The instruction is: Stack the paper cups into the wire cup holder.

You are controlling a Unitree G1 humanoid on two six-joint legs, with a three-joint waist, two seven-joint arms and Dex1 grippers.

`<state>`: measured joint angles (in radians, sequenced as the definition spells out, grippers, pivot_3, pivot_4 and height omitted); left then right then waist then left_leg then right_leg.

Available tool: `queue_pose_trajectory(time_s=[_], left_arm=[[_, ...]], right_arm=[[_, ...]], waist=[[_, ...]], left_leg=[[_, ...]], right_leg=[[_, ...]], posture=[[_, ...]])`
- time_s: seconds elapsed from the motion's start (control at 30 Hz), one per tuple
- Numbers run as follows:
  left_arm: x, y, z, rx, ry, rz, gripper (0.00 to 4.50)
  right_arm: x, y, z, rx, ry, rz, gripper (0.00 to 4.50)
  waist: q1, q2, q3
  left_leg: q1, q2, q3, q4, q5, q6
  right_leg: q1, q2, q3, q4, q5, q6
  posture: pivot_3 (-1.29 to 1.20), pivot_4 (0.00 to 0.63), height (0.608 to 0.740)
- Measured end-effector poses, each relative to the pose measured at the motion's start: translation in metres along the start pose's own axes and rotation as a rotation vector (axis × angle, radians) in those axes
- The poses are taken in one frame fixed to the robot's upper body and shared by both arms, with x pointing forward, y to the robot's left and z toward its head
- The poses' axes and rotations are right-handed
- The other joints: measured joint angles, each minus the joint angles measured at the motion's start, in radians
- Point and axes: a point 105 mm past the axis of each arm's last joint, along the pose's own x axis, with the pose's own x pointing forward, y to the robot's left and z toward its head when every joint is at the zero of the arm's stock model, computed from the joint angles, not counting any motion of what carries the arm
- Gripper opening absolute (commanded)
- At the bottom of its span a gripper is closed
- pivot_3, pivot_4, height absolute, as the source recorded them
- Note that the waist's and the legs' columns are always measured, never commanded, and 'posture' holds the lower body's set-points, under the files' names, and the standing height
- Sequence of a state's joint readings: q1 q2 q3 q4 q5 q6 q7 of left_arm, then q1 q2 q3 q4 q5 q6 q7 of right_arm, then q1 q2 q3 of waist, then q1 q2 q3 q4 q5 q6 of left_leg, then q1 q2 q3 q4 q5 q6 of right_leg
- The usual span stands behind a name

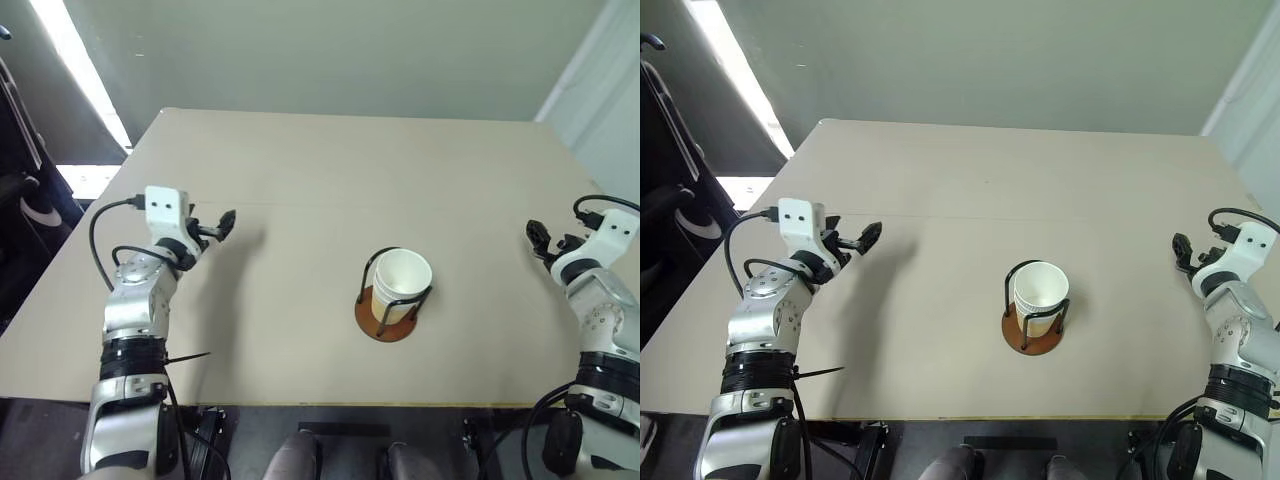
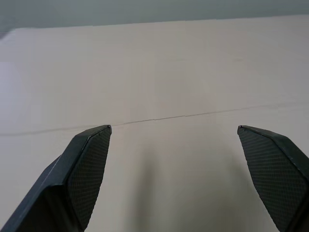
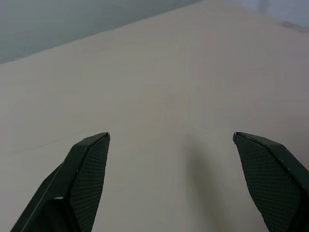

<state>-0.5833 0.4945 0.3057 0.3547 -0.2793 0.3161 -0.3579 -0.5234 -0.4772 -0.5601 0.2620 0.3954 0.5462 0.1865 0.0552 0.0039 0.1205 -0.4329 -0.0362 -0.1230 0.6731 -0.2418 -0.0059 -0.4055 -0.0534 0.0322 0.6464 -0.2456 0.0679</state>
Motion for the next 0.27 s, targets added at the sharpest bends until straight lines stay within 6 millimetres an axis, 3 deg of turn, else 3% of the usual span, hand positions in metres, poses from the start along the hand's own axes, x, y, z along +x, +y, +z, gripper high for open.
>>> queue_pose_trajectory(time_s=[0.27], left_arm=[[-0.002,0.007,-0.008,-0.002,0.025,0.046,4.50]], right_arm=[[0.002,-0.012,0.008,-0.035,0.001,-0.044,4.15]], waist=[[0.004,0.000,0.000]], left_leg=[[0.000,-0.001,0.000,0.000,0.000,0.000]], right_leg=[[0.000,0.000,0.000,0.000,0.000,0.000]], posture=[[0.00,0.150,0.740]])
